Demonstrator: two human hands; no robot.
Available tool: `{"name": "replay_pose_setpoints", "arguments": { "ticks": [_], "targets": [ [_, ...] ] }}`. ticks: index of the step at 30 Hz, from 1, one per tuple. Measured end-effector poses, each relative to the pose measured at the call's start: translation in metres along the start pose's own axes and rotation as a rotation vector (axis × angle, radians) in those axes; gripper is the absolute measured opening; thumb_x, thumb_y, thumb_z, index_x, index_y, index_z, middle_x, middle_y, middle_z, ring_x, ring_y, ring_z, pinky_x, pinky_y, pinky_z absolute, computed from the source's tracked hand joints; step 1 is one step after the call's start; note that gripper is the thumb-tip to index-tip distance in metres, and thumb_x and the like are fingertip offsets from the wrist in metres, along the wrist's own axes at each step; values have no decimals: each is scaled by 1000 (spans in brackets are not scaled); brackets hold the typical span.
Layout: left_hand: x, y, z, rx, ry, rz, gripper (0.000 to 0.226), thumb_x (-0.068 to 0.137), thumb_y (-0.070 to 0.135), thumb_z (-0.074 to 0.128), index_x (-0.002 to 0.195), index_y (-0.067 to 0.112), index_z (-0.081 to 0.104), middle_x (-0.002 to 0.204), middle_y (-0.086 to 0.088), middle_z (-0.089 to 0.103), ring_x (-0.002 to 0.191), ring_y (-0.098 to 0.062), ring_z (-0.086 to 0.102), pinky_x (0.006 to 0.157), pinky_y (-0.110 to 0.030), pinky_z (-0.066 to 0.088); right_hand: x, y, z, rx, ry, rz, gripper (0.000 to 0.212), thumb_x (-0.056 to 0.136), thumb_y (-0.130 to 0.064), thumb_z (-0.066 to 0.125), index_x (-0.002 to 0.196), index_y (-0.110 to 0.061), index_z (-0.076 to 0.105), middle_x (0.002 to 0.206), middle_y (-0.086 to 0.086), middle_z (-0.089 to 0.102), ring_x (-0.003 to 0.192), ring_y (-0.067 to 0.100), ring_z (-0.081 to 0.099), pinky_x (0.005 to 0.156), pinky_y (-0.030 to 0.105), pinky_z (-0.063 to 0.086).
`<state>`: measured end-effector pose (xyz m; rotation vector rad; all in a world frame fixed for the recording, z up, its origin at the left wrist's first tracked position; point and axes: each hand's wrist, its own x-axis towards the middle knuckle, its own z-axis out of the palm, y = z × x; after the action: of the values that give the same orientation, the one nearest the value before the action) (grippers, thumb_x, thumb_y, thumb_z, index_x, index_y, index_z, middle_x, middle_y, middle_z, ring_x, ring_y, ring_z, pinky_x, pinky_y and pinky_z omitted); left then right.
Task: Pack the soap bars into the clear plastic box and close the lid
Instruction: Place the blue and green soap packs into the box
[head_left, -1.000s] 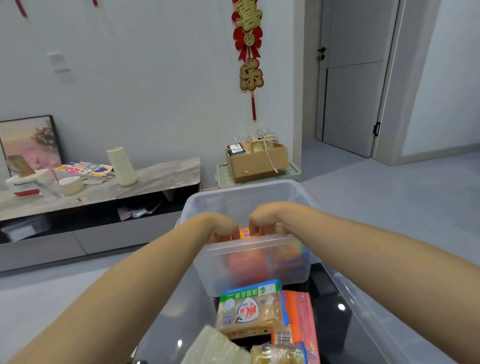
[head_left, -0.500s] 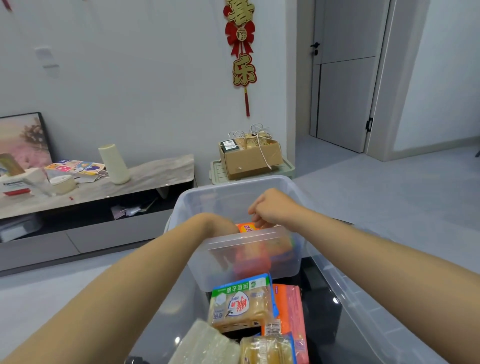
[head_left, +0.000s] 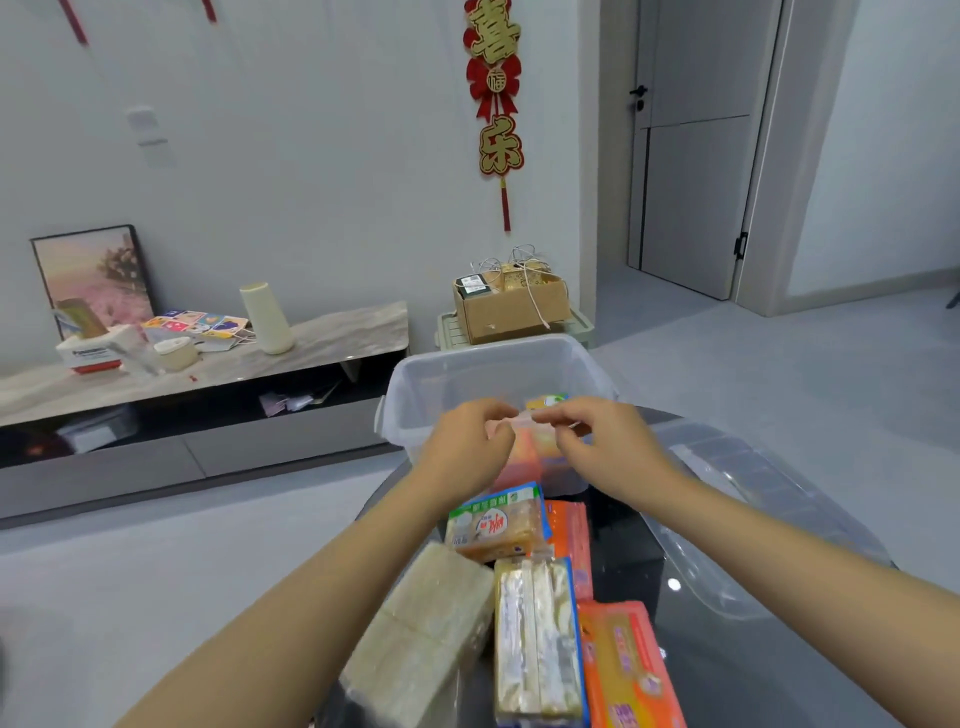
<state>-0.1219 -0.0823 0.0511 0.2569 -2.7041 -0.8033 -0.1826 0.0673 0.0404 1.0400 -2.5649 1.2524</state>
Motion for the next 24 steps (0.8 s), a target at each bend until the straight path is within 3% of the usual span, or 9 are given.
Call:
{"name": "replay_pose_setpoints", "arguments": {
  "ticks": [2,4,9,12,16,18,24],
  "targets": [
    [-27,4,6,44,4,57,34,89,14,46,119,15,63,126,-2,63,120,-17,53,99,-24,36,-26,6,-1,-10,-37,6,32,85,-9,53,110,-21,70,109,-7,71,88,-7,56,70,-1,35],
    [-52,6,18,53,-25,68,34,89,15,47,118,17,63,125,-1,63,119,-17,53,101,-27,37,-51,13,2,-18,-79,25,32,86,-10,53,109,-22,71,102,-12,69,77,-14,54,66,-4,36],
    [-100,1,62,179,-179,-95,39,88,33,48,125,23,55,133,-2,54,124,-20,47,103,-34,40,-98,38,15,-92,-218,157,33,85,-16,54,115,-22,67,119,-2,66,105,10,59,90,23,45],
    [-111,-2,77,289,-154,-135,52,84,48,50,132,27,44,135,-3,43,127,-23,35,101,-37,37,-108,47,20,-143,-283,198,35,86,-23,55,120,-24,63,125,-4,62,114,10,55,91,20,39],
    [-108,0,87,422,-168,-201,70,79,63,48,137,25,37,140,-9,41,130,-29,31,105,-39,32,-111,51,24,-69,-336,287,33,89,-32,54,120,-25,63,123,-5,64,104,6,58,81,18,44],
    [-103,1,89,423,-188,-254,71,78,64,48,136,23,39,139,-11,43,130,-31,31,105,-40,33,-111,49,26,-13,-386,321,32,91,-34,52,120,-24,63,121,-5,65,96,4,58,74,16,43],
    [-96,7,89,278,-158,-296,59,74,51,57,125,21,52,126,-11,53,123,-30,37,98,-39,38,-107,48,21,133,-441,362,31,93,-30,51,120,-23,63,113,-8,65,85,-1,59,72,12,44]
  ]
}}
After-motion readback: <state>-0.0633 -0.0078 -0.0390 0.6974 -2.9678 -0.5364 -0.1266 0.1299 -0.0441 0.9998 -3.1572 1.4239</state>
